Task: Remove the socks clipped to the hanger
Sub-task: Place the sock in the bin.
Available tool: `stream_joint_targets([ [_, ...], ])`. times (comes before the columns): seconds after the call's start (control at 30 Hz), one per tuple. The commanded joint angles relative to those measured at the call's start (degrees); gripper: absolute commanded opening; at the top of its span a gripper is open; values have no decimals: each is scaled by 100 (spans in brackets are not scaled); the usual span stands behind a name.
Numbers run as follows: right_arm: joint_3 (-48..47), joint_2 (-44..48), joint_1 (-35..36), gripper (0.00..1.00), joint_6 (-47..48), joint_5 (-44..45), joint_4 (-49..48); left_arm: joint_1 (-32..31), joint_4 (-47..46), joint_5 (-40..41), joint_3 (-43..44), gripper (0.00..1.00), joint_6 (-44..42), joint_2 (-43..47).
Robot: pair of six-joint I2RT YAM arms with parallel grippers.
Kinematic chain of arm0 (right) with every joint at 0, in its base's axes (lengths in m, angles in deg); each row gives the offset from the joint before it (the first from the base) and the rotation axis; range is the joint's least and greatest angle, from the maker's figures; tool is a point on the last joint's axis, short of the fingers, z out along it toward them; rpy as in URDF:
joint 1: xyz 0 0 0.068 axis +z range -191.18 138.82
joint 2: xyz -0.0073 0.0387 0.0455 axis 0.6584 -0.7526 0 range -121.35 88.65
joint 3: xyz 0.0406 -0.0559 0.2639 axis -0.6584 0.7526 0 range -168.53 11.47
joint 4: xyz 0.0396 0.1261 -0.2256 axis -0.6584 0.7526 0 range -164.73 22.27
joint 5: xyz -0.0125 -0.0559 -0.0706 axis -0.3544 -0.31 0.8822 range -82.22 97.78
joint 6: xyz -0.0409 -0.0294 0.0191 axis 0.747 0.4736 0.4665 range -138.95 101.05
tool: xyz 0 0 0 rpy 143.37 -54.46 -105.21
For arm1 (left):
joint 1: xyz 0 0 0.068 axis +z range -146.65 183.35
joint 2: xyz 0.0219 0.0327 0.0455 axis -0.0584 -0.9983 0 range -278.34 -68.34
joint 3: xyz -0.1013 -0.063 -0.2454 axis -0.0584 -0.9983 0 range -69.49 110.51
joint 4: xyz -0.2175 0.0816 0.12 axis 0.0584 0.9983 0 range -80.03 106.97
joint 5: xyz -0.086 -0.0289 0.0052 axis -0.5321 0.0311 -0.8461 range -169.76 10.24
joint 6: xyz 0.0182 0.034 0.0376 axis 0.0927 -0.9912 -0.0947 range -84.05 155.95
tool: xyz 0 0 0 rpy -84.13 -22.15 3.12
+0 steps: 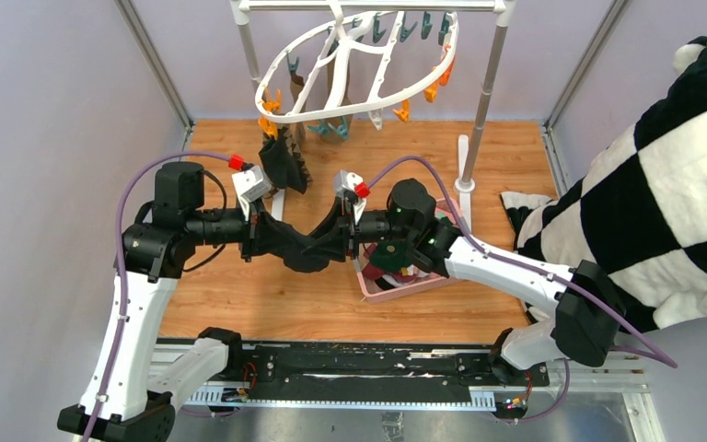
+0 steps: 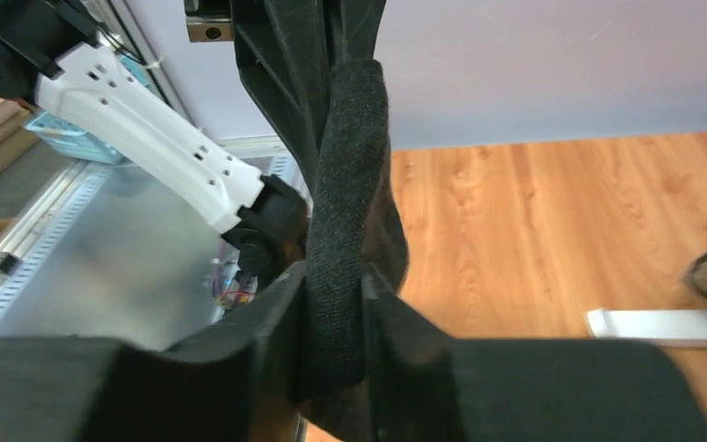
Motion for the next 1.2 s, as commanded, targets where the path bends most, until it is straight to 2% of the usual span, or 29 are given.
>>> stream_joint_targets([
  [0.0, -151, 101, -106, 5, 91, -291, 166, -53, -45, -60, 11, 0, -31, 86],
  [0.03, -119, 163, -123, 0, 100, -168, 233, -53, -45, -39, -6, 0, -43, 85],
  [0.07, -72, 235, -145, 0, 98, -48, 275, -53, -45, 11, -9, 2, -36, 85],
  [0.1, 15, 319, -168, 0, 66, 89, 320, -53, -45, 63, -15, 13, -36, 80],
  [0.13, 95, 392, -215, 0, -11, 212, 344, -53, -38, 139, -12, 28, -33, 70],
  [0.17, 166, 473, -279, 0, -131, 329, 379, -53, -36, 260, -1, 53, -19, 64],
  [0.2, 246, 566, -382, 0, -287, 418, 417, -53, -36, 405, 7, 73, 0, 59],
  [0.23, 328, 615, -511, 0, -488, 456, 457, -53, -36, 585, 24, 82, 13, 52],
  [0.27, 427, 671, -656, 0, -704, 463, 503, -53, -36, 754, 36, 95, 42, 24],
  [0.3, 532, 734, -829, 0, -953, 440, 571, -49, -36, 956, 49, 99, 58, -2],
  [0.4, 867, 963, -1355, 0, -1438, 422, 1104, -44, -28, 1599, 78, 100, 50, -61],
  [0.5, 1235, 1285, -1855, 0, -1384, 810, 2302, -29, -27, 2000, 22, 100, -15, -36],
  [0.6, 1584, 1578, -2304, 0, -1199, 1806, 3514, 33, -33, 2133, -121, 100, -55, -33],
  [0.67, 1852, 1731, -2552, 0, -1166, 2864, 4135, 160, -38, 2101, -214, 100, -72, -55],
  [0.8, 2196, 1849, -2641, 1, -1169, 4417, 4549, 594, -36, 1825, -315, 100, -27, -227],
  [0.83, 2214, 1831, -2640, 6, -1134, 4823, 4614, 681, -36, 1783, -319, 100, -22, -266],
  [0.97, 1906, 1978, -2636, 40, -1010, 5593, 5070, 1045, -29, 1643, -303, 100, 20, -343],
  [1.03, 1656, 2253, -2634, 55, -928, 5649, 5292, 1269, -36, 1621, -288, 100, 4, -345],
  [1.17, 1320, 2859, -2640, 75, -1004, 5108, 5283, 1565, -36, 1541, -284, 100, -12, -425],
])
